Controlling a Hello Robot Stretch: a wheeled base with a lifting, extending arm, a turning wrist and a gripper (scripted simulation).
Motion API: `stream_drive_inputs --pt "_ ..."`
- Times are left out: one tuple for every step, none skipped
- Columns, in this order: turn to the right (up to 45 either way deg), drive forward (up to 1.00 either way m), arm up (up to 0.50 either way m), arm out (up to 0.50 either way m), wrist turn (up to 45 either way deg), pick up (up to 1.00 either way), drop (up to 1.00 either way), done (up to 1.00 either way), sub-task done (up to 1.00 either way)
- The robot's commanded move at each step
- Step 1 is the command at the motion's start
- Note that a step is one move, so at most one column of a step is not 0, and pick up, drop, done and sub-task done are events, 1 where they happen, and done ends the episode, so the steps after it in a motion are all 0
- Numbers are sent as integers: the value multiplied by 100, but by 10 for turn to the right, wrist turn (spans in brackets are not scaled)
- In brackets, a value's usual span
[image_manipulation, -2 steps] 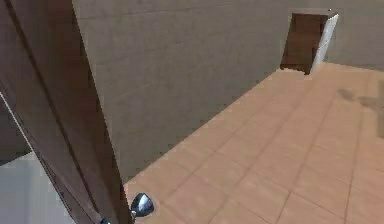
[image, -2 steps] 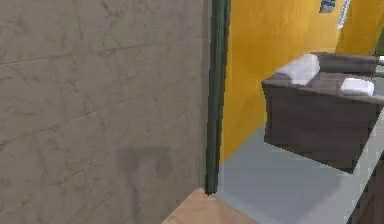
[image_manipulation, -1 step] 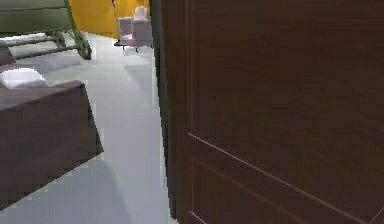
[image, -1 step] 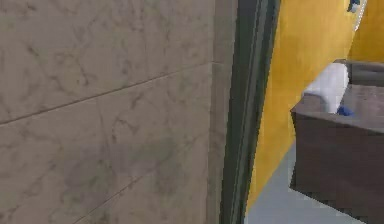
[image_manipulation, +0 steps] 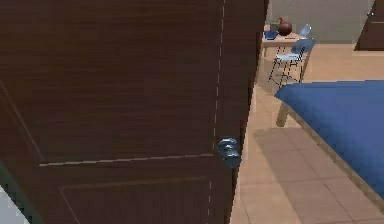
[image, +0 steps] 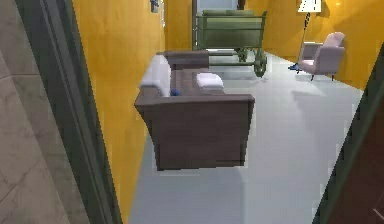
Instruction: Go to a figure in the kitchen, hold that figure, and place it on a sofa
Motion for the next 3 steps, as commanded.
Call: stream_drive_inputs --pt "120 0 0 0 0 0 0 0 0" --pt "0 90 0 0 0 0 0 0 0" --pt "240 0 0 0 0 0 0 0 0"
